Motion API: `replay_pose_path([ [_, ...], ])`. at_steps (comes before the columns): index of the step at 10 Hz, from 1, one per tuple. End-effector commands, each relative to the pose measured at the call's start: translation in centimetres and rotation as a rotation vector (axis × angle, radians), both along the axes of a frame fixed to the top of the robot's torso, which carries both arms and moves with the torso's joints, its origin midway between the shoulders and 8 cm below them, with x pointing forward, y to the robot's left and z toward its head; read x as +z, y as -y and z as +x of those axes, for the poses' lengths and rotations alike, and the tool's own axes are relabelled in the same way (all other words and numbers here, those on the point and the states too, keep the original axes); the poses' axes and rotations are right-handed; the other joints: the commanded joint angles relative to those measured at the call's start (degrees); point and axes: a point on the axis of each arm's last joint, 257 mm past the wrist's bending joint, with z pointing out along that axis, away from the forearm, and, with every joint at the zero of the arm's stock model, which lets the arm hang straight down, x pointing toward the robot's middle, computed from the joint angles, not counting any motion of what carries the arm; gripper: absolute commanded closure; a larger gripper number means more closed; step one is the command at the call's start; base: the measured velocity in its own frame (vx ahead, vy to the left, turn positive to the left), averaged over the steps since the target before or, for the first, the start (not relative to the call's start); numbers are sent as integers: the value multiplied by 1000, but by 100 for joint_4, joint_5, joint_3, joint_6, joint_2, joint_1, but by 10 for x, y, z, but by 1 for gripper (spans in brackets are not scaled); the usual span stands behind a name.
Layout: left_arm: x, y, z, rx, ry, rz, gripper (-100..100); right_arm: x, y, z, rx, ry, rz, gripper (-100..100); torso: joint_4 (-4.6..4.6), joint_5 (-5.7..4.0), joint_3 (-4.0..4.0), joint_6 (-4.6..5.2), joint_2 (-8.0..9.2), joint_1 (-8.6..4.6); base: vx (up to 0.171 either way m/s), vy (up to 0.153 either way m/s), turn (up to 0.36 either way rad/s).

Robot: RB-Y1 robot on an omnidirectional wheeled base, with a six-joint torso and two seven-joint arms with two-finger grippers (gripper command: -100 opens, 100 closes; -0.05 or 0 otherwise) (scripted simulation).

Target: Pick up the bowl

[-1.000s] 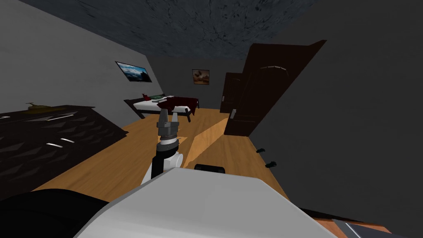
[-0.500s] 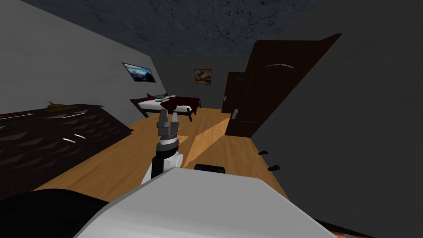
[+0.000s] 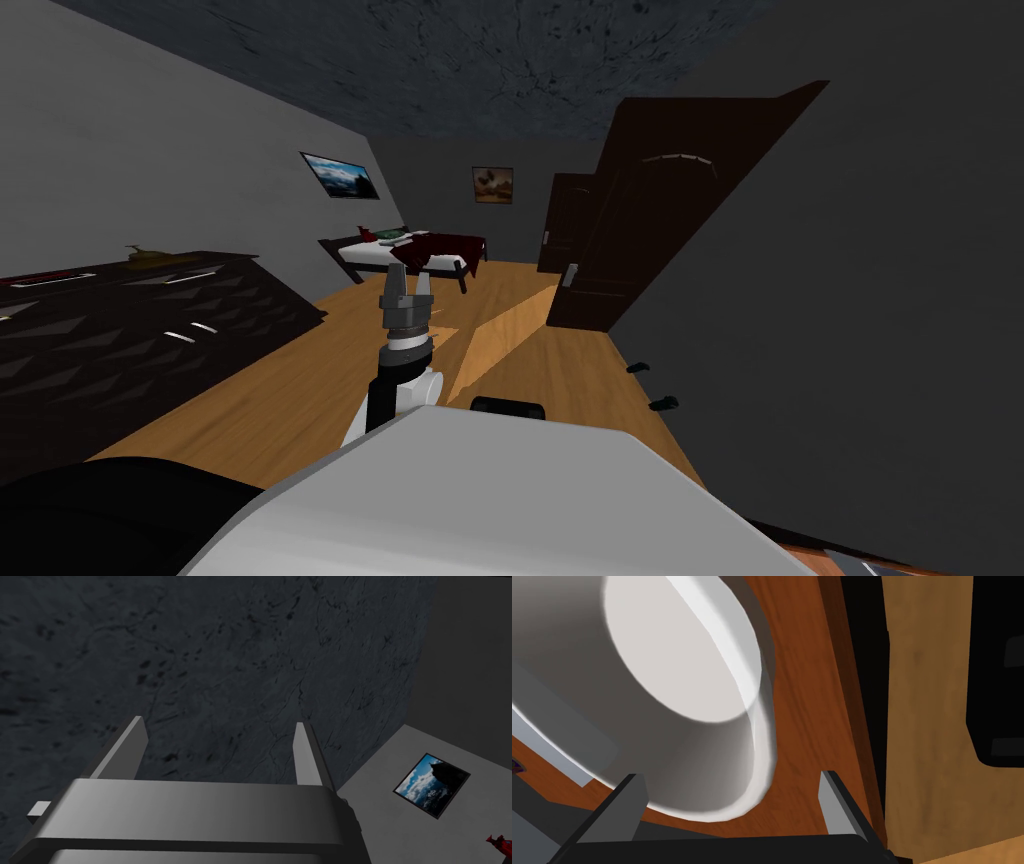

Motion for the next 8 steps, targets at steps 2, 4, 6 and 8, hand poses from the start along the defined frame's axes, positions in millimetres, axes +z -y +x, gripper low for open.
replay_pose_path([
  [2, 0, 0, 0, 0, 0, 0, 0, -10, -1, 14, -6, 31, 19, -100, -1, -2, -4, 0, -9, -6, -12, 17, -2],
  [4, 0, 0, 0, 0, 0, 0, 0, -5, 26, 29, -14, 47, -12, -100, -2, -2, -5, -1, -8, -4, -50, 49, 14],
  [6, 0, 0, 0, 0, 0, 0, 0, -16, 11, 39, 2, 58, 26, -100, -2, -2, -5, 1, -9, -9, -15, 10, -2],
  [8, 0, 0, 0, 0, 0, 0, 0, -13, 35, 55, 13, 57, 6, -100, -2, -1, -5, 0, -8, -3, -50, 48, 13],
])
